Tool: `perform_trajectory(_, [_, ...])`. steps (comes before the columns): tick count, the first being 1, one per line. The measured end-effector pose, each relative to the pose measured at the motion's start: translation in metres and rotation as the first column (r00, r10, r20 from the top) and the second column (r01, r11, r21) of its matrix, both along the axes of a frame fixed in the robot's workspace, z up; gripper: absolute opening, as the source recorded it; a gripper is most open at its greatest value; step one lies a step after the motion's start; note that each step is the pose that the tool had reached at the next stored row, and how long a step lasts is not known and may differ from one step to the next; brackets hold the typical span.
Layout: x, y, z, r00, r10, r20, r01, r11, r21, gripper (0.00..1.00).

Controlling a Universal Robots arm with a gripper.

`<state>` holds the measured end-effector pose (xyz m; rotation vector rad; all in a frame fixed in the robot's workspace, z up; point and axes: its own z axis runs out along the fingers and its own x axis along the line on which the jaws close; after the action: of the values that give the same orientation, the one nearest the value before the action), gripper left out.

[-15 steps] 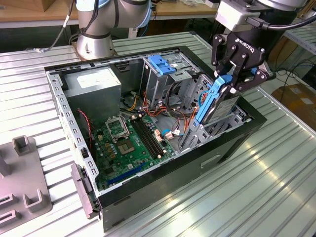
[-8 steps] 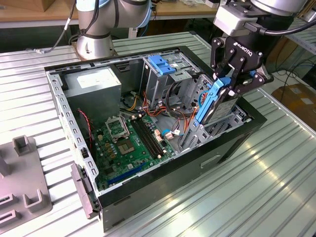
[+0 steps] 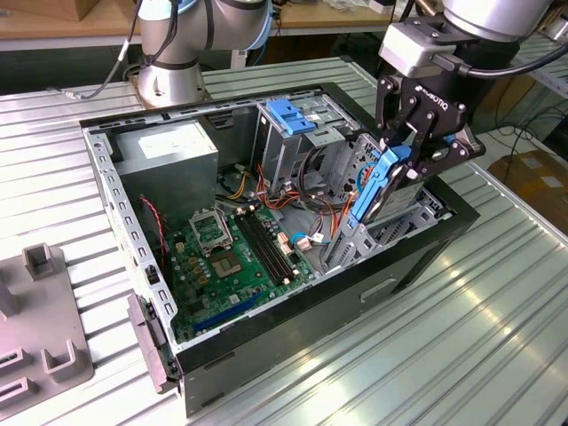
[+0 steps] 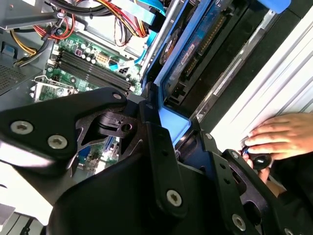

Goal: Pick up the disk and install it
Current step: 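Insert the disk into the insertion slot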

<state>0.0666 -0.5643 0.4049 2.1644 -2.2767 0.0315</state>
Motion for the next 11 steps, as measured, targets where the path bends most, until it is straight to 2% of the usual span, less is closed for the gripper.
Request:
perform_trajectory(8, [0.0000,-0.0003,-0.0062,1.0000,0.000,0.0000,0.000,1.0000,-0.0003,0.37])
perform_trajectory(11, [0.0000,-0.0005,-0.0104,1.0000,0.000,0.0000,0.000,1.0000,0.0002,0.37])
